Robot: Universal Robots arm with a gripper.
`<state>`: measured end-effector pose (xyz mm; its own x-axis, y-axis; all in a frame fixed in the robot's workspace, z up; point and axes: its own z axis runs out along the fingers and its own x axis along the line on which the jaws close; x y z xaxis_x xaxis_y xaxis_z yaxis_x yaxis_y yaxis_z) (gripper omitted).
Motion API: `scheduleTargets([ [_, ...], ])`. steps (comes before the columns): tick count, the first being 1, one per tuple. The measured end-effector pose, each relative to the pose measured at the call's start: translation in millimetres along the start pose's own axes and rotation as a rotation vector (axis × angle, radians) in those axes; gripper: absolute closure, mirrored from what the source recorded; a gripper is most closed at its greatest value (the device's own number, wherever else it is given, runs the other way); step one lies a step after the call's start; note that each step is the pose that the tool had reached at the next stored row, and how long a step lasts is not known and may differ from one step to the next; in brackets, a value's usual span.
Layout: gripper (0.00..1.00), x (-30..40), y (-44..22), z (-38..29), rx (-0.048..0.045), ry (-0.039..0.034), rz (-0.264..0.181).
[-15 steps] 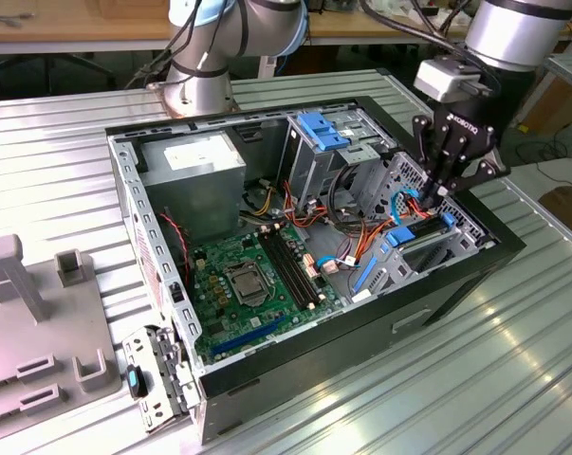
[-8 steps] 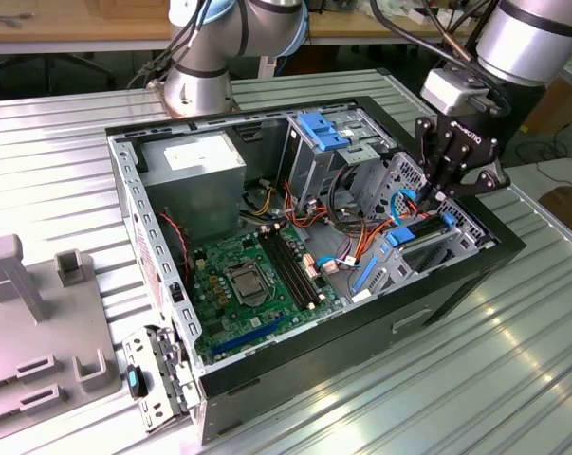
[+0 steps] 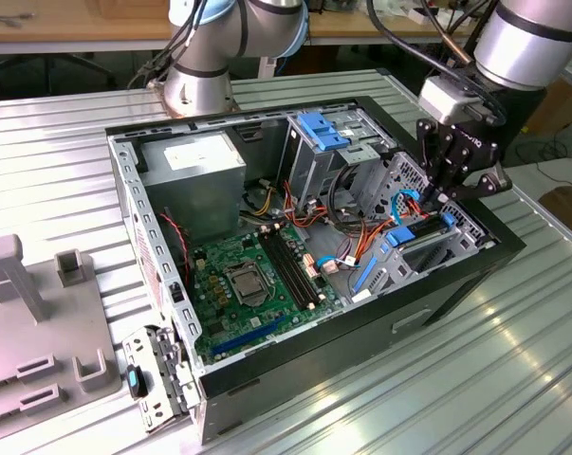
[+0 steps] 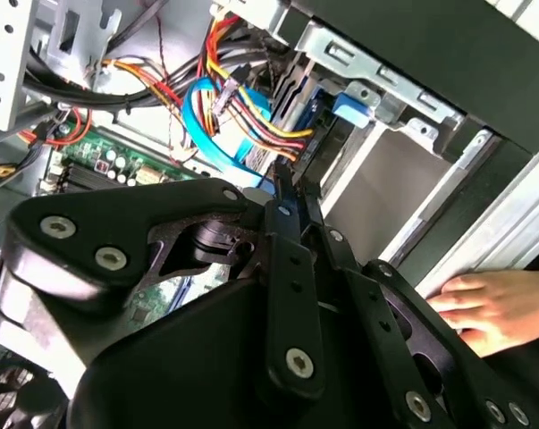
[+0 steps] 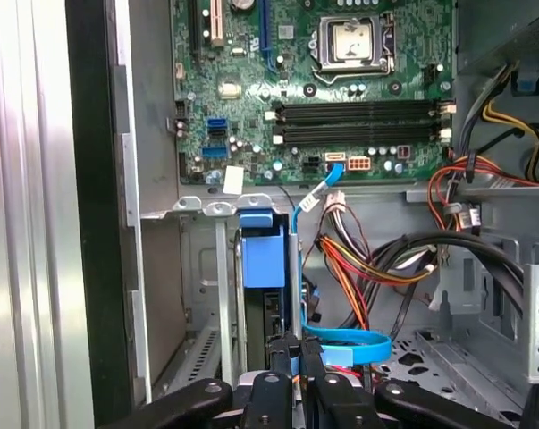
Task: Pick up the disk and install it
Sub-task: 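Insert the second disk wire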
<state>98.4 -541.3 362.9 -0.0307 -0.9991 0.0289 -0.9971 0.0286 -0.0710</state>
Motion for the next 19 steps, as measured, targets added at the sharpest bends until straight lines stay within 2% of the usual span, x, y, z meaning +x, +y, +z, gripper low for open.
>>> scheduleTargets([
  [1, 0.84, 2.2, 0.2, 0.1, 0.0005, -0.0071, 0.0],
  [3, 0.84, 10.8, 0.5, 1.1, -0.0002, -0.0323, 0.002],
  [4, 0.84, 14.1, 0.6, 1.7, -0.0005, -0.0424, 0.003],
  [5, 0.84, 14.8, 0.7, 2.8, -0.0006, -0.0454, 0.004],
  [6, 0.84, 15.2, 0.8, 3.8, -0.0007, -0.0477, 0.006],
  [11, 0.84, 15.2, 1.0, 7.5, -0.0009, -0.0481, 0.033],
  [13, 0.84, 15.2, 1.1, 9.3, -0.0009, -0.0506, 0.037],
  [16, 0.84, 15.1, 1.4, 10.8, -0.0005, -0.0553, 0.028],
  [19, 0.84, 15.2, 1.4, 11.6, -0.0002, -0.057, 0.012],
])
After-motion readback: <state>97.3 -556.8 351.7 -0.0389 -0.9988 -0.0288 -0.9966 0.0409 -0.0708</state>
